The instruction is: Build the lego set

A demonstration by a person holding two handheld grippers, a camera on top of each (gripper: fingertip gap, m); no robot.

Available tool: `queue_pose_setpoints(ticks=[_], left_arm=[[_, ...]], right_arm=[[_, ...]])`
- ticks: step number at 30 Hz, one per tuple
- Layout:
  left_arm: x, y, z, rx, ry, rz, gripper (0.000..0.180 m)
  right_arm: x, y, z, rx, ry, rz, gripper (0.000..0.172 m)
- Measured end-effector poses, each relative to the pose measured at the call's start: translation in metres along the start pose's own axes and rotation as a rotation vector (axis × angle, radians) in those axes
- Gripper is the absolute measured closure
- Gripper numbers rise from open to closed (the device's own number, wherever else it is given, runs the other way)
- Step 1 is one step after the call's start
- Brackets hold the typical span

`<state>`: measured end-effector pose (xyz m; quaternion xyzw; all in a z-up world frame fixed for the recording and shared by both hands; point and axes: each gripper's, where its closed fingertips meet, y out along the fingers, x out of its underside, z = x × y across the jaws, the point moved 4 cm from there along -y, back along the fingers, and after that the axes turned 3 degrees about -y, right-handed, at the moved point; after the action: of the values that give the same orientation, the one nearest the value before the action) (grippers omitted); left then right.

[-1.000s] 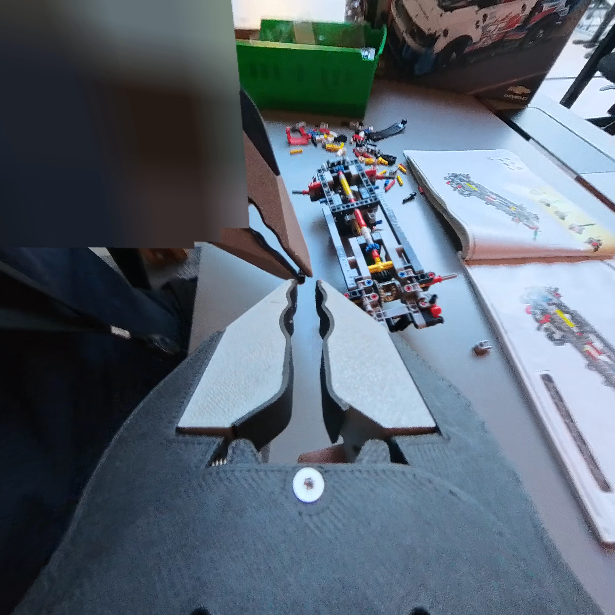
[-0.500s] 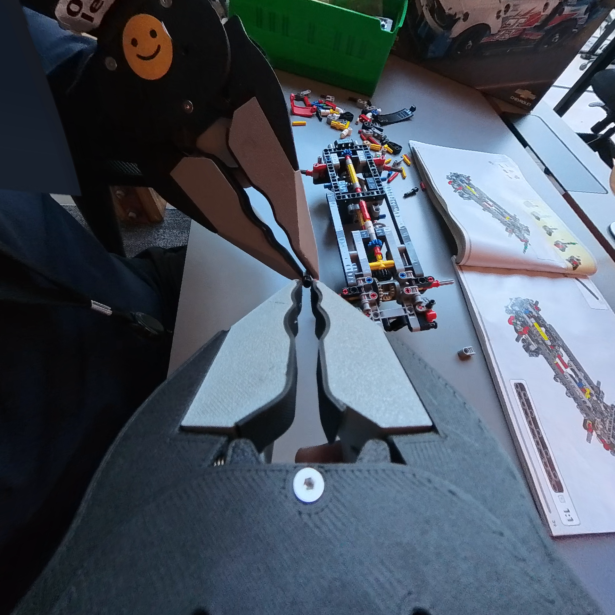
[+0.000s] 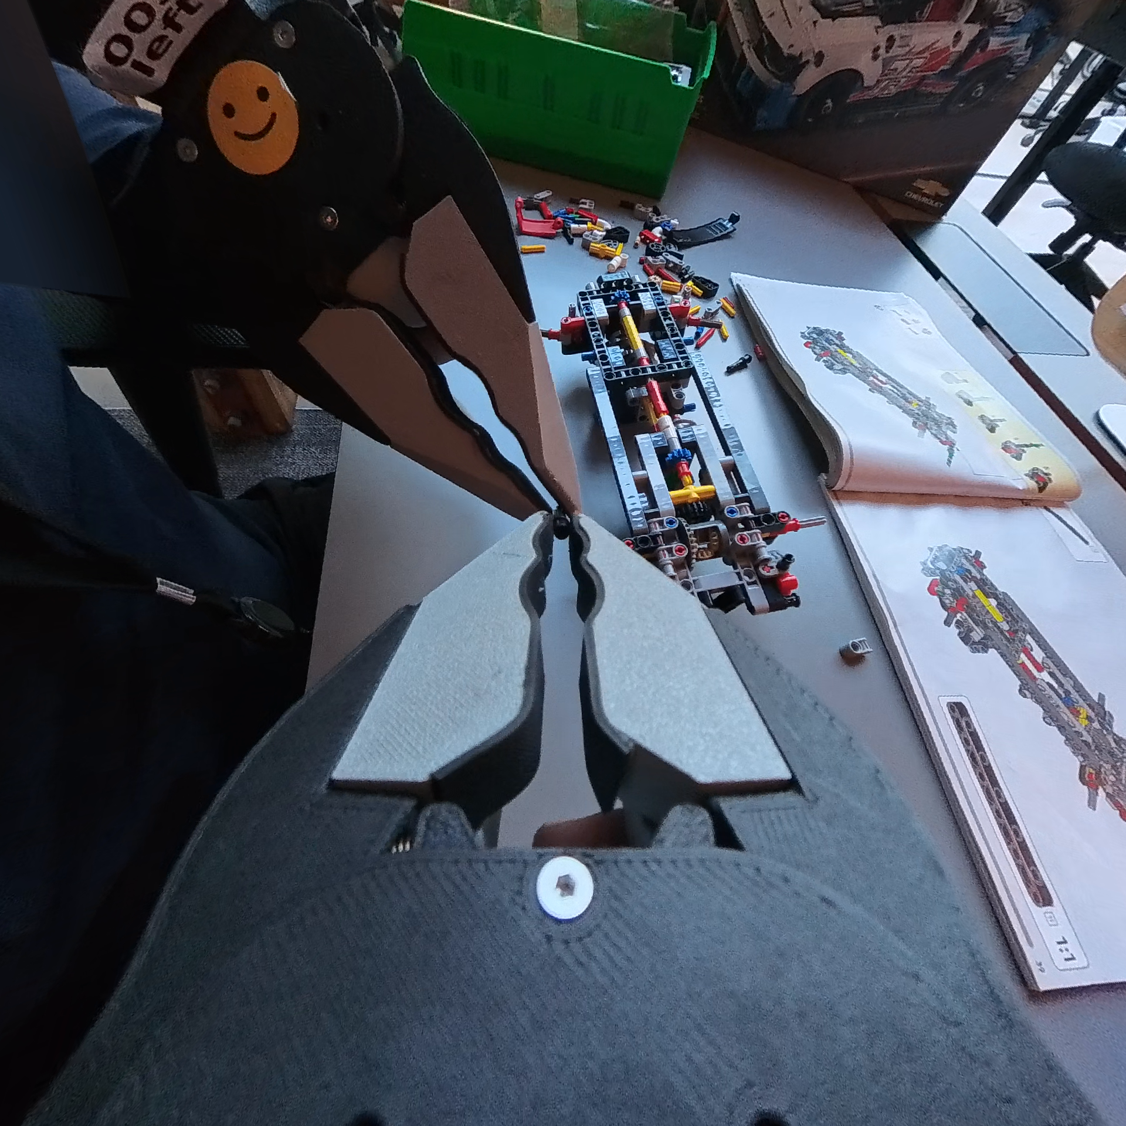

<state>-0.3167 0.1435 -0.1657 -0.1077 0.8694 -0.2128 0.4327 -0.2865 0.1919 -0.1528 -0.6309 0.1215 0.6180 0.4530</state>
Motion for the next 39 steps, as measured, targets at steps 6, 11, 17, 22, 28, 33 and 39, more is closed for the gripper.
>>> queue_pose_setpoints(ticks=[6, 11, 17, 22, 28, 33, 39], left_arm=[[0.007, -0.003, -0.008, -0.036, -0.033, -0.019, 0.170], [0.044, -0.012, -0.034, -0.003, -0.094, -0.173, 0.143], [0.079, 0.003, -0.046, 0.036, 0.074, -0.340, 0.146], [0.082, 0.007, -0.048, 0.119, 0.033, -0.337, 0.150], [0.089, 0.007, -0.059, 0.181, -0.023, -0.354, 0.116], [0.092, 0.013, -0.074, 0.223, -0.080, -0.361, 0.090], [0.098, 0.028, -0.069, 0.332, -0.026, -0.461, 0.086]], right_arm=[[0.004, -0.003, 0.007, 0.038, -0.021, -0.017, 0.169], [0.015, -0.007, 0.019, 0.074, -0.031, -0.066, 0.169], [0.025, 0.004, 0.031, 0.059, -0.027, -0.087, 0.170], [0.036, 0.010, 0.041, 0.049, 0.007, -0.084, 0.170], [0.041, 0.009, 0.047, 0.024, 0.063, -0.028, 0.170], [0.046, 0.007, 0.050, 0.014, 0.086, -0.014, 0.170], [0.044, 0.007, 0.054, -0.009, 0.083, -0.011, 0.170]])
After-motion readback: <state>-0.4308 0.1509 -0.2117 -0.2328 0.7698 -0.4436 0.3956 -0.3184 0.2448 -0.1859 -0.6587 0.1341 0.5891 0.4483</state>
